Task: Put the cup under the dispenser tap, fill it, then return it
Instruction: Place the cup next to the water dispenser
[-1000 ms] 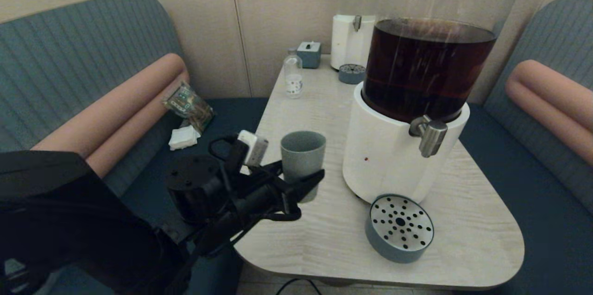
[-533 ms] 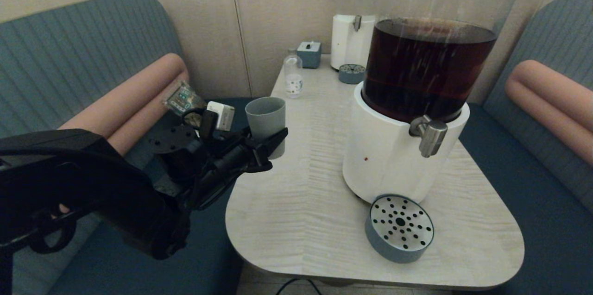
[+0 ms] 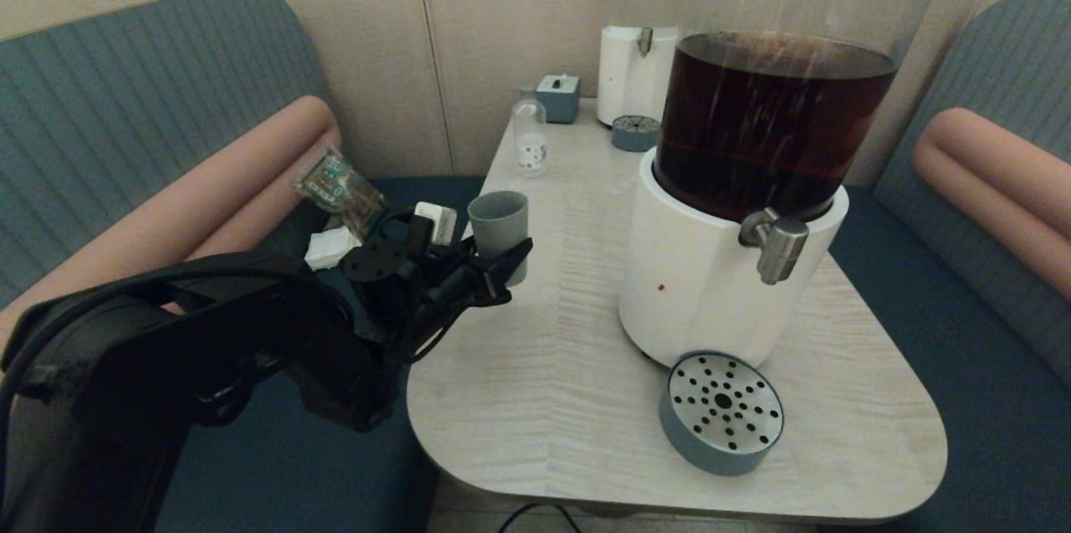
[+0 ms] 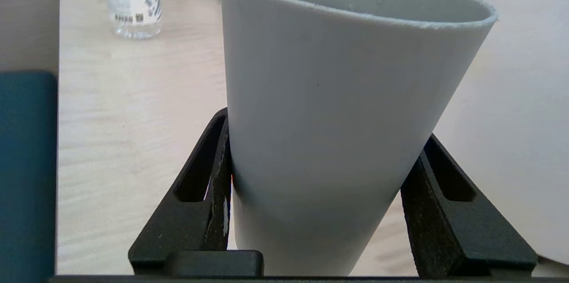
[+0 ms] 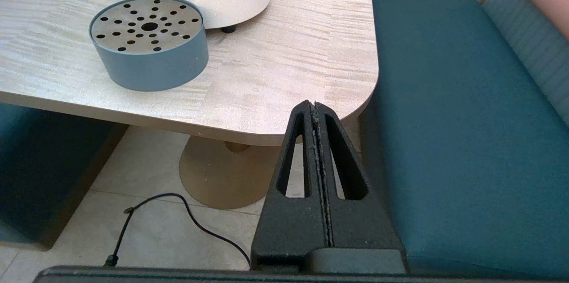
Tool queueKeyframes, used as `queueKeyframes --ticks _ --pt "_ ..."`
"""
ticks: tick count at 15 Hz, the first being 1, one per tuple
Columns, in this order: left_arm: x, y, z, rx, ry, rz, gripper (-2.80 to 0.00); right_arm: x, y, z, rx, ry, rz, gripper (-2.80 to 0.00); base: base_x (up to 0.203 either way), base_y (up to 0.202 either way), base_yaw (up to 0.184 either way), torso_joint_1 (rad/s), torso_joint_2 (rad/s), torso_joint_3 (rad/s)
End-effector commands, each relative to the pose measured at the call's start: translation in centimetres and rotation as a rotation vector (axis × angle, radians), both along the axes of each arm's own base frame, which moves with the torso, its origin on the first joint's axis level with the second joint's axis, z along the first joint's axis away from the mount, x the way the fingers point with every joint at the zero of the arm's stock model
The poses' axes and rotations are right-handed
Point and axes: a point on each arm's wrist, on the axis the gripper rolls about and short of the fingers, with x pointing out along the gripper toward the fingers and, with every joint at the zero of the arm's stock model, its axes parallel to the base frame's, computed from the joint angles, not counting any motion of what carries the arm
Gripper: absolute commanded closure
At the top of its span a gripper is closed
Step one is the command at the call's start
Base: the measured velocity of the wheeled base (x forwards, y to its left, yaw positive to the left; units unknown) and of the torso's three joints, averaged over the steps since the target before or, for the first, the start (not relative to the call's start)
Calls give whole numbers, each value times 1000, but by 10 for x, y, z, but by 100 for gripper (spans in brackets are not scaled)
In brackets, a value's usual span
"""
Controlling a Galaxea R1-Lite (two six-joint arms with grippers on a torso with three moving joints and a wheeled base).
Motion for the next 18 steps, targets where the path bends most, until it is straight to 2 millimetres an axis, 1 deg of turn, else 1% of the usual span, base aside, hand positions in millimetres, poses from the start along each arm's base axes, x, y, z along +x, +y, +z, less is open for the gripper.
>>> queueKeyframes --ticks 1,3,5,11,16,17,18 --pt "13 1 -23 4 21 11 0 0 0 0 -1 0 0 0 0 0 0 0 0 0" --pt "22 7 -29 2 18 30 0 0 0 0 -1 2 1 0 0 0 0 0 0 0" --pt "29 18 -37 6 27 58 0 0 0 0 -1 1 0 0 0 0 0 0 0 0" --pt "37 22 -49 9 36 71 0 0 0 0 -1 2 1 0 0 0 0 0 0 0" --pt "36 23 -50 10 39 72 0 0 0 0 -1 0 -1 0 0 0 0 0 0 0" --pt "36 23 -50 9 40 71 -224 0 0 0 -1 1 1 0 0 0 0 0 0 0" --pt "36 23 -50 9 40 72 -280 0 0 0 -1 0 -1 0 0 0 0 0 0 0"
